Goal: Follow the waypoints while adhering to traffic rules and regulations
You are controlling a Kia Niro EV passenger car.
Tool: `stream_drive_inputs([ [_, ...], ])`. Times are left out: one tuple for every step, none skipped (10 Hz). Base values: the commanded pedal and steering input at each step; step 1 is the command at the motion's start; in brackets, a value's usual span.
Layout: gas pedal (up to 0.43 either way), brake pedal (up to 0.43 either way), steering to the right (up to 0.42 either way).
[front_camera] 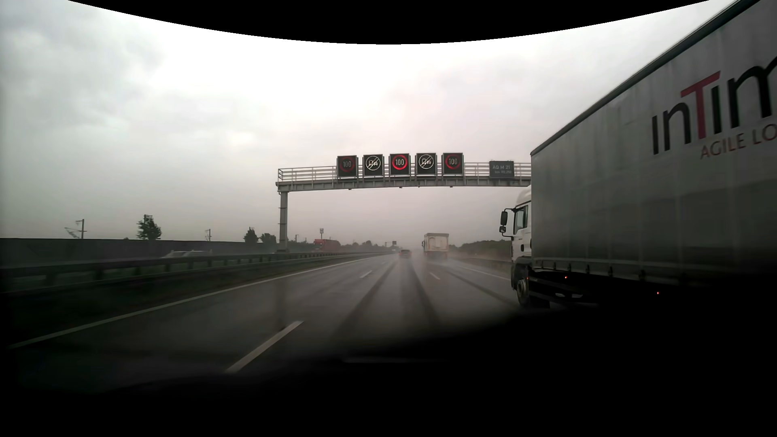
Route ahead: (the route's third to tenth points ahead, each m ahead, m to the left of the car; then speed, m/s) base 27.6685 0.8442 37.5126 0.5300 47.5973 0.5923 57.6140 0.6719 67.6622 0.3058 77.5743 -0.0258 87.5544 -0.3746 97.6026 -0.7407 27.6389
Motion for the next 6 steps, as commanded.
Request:
stream_drive_inputs([
  [0.26,0.0,0.001],
  [0.26,0.0,-0.001],
  [0.26,0.0,-0.001],
  [0.26,0.0,0.0],
  [0.26,0.0,0.0],
  [0.26,0.0,0.0],
])
